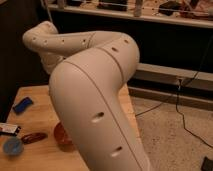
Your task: Move the arm in a circular motion
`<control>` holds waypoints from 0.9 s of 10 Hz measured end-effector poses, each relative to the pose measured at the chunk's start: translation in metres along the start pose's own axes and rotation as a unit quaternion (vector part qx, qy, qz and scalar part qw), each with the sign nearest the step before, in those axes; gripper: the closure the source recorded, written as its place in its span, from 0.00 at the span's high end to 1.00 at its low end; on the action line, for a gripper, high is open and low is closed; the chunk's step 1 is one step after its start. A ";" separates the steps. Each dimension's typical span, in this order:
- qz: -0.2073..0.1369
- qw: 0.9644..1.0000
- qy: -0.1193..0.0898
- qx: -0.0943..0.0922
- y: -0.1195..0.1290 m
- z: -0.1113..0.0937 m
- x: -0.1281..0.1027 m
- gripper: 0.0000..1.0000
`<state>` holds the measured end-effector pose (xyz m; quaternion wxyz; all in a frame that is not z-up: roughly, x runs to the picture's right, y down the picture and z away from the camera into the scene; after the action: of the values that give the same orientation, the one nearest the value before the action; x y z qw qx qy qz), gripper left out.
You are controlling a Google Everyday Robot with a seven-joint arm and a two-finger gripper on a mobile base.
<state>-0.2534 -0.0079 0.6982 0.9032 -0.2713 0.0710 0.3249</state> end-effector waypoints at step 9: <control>0.297 0.948 0.110 -0.026 -0.028 0.033 0.339 0.09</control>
<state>0.0265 0.1780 0.6352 0.7449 -0.2955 0.2387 0.5485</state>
